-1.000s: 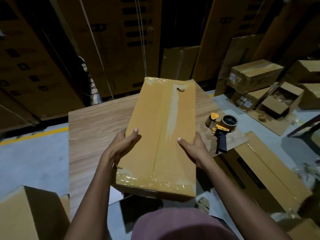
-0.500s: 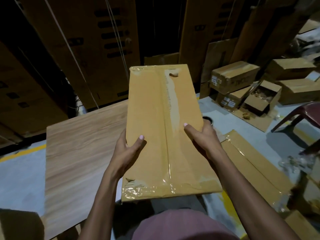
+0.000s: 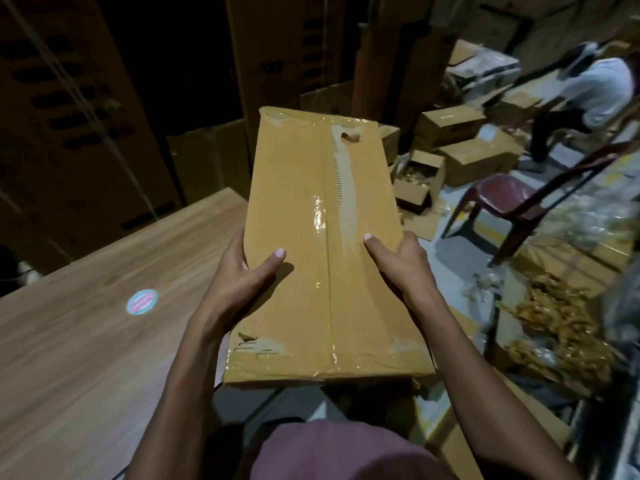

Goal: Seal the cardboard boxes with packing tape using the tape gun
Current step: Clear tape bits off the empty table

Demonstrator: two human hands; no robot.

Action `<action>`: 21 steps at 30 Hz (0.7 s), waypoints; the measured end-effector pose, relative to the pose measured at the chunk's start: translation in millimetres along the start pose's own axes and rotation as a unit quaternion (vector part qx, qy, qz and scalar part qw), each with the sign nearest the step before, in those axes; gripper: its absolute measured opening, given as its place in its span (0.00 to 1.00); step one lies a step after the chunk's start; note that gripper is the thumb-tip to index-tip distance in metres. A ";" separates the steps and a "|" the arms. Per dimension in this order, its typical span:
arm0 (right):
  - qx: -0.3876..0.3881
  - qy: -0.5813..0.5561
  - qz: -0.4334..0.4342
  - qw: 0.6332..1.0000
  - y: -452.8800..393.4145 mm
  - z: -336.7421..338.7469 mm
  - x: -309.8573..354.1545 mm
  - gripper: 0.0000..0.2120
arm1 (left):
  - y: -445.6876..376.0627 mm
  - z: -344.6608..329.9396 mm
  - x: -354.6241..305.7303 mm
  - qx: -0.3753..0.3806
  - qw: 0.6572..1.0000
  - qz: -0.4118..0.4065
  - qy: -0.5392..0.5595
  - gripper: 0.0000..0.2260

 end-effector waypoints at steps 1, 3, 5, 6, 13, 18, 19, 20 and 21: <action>-0.010 0.002 -0.004 1.000 -9.2 10.0 -8.0 0.34 | -9.2 -15.0 -3.5 0.012 1.000 -0.002 -0.004 0.32; -0.026 0.005 -0.018 0.999 -25.6 28.7 -24.0 0.35 | -26.4 -44.4 -8.7 0.034 0.999 -0.005 -0.003 0.31; -0.043 0.001 -0.038 0.998 -40.9 47.0 -40.9 0.39 | -42.0 -74.5 -17.0 0.057 0.998 -0.009 0.004 0.27; -0.053 0.002 -0.045 0.998 -49.7 56.5 -49.5 0.42 | -51.1 -89.1 -19.2 0.069 0.998 -0.009 0.005 0.25; -0.106 0.045 -0.072 0.991 -133.7 117.0 -103.0 0.46 | -130.7 -178.1 17.9 0.025 0.997 0.057 -0.039 0.29; -0.090 0.111 -0.099 0.985 -188.7 133.1 -139.8 0.39 | -182.1 -238.4 66.8 0.024 0.972 0.151 -0.178 0.32; -0.093 0.119 -0.105 0.983 -194.3 137.1 -143.9 0.35 | -190.5 -250.7 76.3 0.032 0.970 0.156 -0.182 0.31; -0.098 0.129 -0.106 0.981 -201.4 141.1 -147.3 0.32 | -197.8 -262.3 85.5 0.041 0.968 0.162 -0.189 0.30; -0.103 0.141 -0.108 0.979 -208.7 145.4 -151.1 0.30 | -202.8 -273.4 93.9 0.046 0.964 0.171 -0.198 0.29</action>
Point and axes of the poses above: each hand's wrist, its own y-axis away from the middle knuckle, its own z-axis out of the back of the hand, x = y × z, the point moved 10 cm from there along -y, towards the middle knuckle, and after that the axes turned 2 degrees about -x, right-handed, at the moved point
